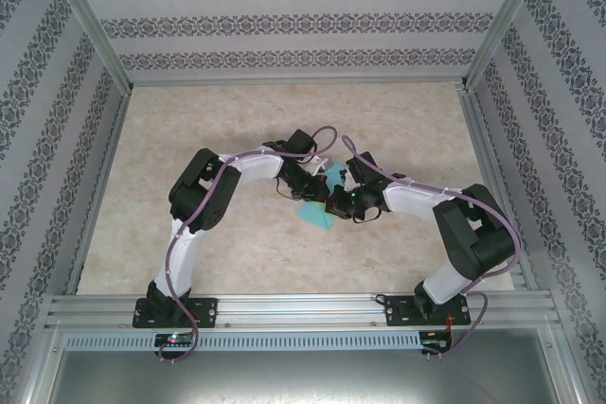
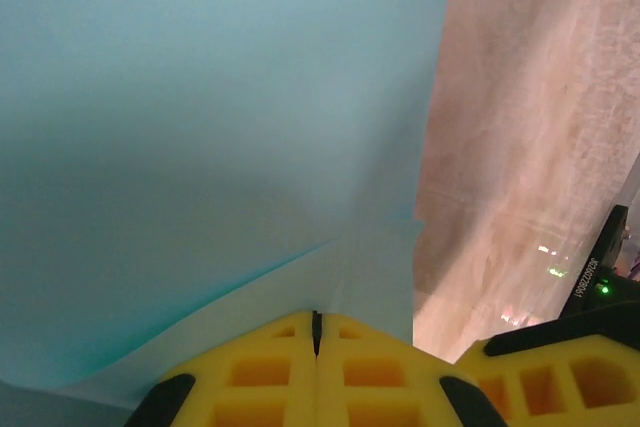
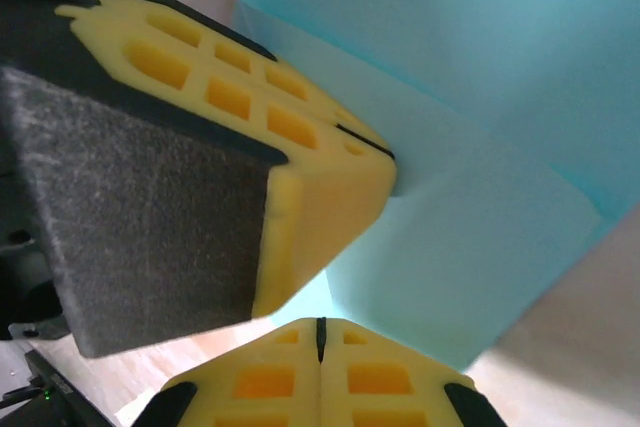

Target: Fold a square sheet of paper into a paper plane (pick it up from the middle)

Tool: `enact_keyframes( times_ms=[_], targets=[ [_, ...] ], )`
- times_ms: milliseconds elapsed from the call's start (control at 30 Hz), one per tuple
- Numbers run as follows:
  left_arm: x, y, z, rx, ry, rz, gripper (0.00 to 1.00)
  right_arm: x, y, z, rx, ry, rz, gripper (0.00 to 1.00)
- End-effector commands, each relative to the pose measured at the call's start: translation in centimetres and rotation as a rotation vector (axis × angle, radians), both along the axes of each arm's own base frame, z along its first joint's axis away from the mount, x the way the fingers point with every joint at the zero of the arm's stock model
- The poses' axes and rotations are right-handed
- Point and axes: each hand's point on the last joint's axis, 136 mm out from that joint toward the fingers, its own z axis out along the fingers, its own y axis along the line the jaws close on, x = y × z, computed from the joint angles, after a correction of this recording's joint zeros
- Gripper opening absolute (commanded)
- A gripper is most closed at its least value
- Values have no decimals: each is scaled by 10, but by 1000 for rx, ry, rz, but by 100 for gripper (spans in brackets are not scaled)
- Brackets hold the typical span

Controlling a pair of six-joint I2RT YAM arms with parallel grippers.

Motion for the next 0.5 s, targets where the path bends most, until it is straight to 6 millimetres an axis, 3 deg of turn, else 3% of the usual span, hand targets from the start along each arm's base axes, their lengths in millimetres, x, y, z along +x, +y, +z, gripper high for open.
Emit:
enact_keyframes(
  times_ms=[0,467],
  targets=[
    [-11,25,-56,154,53,10,2,-2,11,-4,45,11,10,0],
    [-4,29,-57,160,51,19,2,-30,8,-32,4,86,35,0]
  ],
)
